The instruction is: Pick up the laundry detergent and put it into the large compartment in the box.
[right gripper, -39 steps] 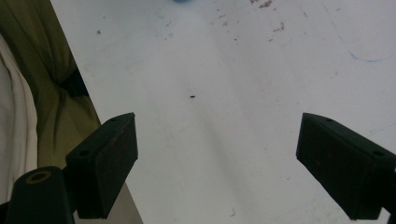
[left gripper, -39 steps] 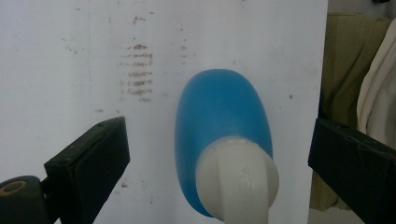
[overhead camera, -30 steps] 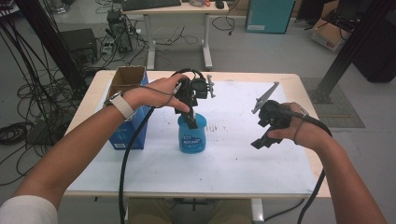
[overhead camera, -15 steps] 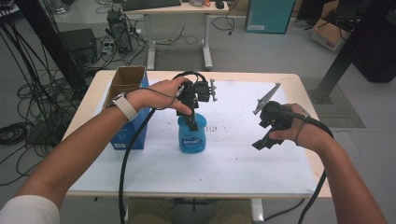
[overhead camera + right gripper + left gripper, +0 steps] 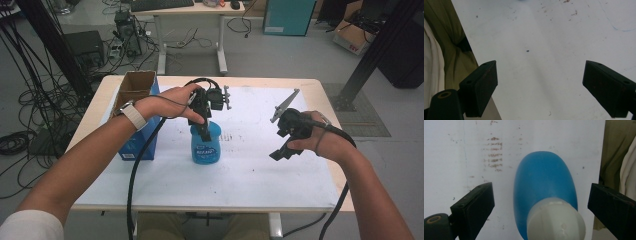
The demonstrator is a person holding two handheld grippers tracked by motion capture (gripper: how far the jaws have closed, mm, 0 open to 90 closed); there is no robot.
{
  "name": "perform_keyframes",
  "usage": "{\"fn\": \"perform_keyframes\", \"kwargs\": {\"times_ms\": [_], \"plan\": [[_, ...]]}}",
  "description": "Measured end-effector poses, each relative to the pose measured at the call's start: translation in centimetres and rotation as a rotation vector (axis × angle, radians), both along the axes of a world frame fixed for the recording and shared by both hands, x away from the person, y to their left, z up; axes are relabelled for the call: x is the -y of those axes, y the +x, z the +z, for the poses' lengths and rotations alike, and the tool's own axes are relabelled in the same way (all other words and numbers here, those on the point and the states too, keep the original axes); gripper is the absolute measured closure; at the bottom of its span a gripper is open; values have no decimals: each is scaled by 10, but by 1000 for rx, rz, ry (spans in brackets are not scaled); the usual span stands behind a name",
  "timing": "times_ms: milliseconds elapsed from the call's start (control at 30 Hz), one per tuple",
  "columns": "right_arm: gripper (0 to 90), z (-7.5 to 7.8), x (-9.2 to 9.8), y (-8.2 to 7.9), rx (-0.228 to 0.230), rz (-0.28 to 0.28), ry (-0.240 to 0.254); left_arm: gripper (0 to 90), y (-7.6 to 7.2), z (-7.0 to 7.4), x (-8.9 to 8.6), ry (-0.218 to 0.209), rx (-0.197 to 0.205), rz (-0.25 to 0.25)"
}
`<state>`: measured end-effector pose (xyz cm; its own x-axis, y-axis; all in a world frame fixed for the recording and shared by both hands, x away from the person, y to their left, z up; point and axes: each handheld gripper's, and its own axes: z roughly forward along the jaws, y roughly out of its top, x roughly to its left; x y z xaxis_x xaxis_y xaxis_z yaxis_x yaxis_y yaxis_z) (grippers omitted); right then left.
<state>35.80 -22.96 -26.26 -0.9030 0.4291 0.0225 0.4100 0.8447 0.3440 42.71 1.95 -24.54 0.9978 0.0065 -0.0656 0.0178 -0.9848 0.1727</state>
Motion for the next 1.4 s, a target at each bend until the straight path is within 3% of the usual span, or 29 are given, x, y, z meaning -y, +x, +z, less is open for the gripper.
{"fn": "perform_keyframes", "kwargs": {"times_ms": [1400], "plan": [[128,0,-2,2,-2,3,-2,77,1,-1,-2,12,-5,4]]}}
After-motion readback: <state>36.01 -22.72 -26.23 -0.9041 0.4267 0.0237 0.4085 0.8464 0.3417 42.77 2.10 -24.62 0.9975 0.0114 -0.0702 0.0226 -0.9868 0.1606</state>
